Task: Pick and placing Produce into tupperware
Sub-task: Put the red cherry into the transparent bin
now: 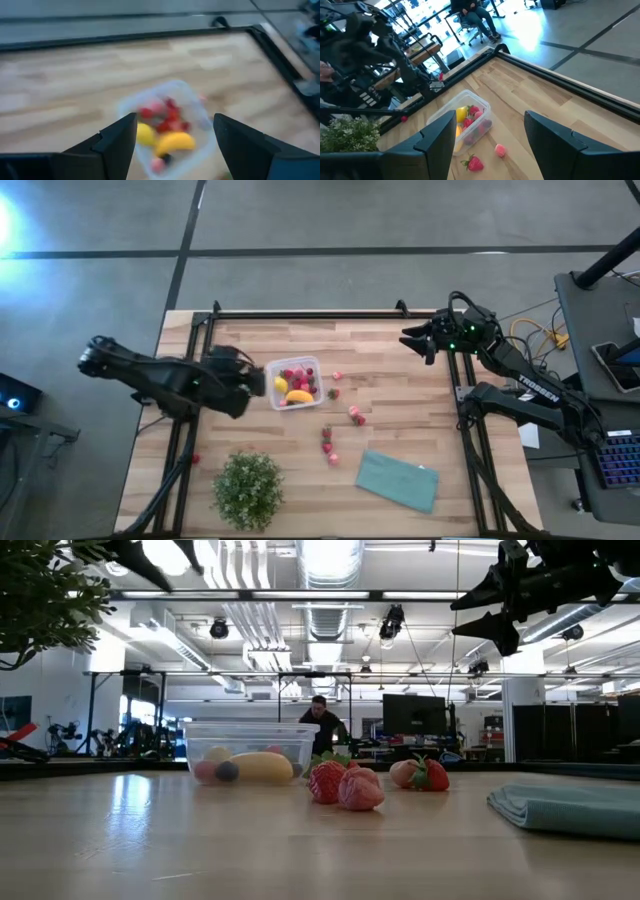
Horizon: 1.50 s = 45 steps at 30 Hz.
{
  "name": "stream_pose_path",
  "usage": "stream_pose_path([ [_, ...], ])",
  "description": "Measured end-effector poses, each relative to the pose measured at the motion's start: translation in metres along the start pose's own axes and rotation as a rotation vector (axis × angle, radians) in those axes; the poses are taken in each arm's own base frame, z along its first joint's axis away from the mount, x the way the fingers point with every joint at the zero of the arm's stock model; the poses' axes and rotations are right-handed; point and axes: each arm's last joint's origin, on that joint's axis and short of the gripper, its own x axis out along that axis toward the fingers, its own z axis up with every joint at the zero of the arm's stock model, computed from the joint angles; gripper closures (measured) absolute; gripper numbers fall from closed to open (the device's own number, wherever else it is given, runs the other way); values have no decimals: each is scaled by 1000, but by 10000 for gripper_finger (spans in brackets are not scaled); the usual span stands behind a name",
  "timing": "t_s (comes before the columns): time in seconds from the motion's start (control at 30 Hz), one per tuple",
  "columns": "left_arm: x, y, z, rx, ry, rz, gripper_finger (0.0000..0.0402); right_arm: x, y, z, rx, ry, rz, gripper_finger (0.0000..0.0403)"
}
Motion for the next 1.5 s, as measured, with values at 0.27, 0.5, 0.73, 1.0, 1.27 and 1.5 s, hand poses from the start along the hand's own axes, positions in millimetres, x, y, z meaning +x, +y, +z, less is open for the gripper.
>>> stream_pose_path([
  [0.27,-14,73,-16,681,604,38,153,0,0,0,0,0,0,177],
  [0.5,-24,117,-33,1032,1067,-443,153,0,0,0,-2,-3,1,177],
  [0.73,-13,148,-55,1036,1158,-402,155,0,0,0,-2,-3,1,177],
  [1.0,-14,109,-66,1041,1131,-528,197,0,0,0,-2,-3,1,177],
  [1.27,-42,43,-68,1093,1063,-669,210,0,0,0,-1,-2,1,177],
  [1.5,-76,76,-115,1216,1109,-468,210,0,0,0,-2,-2,1,177],
])
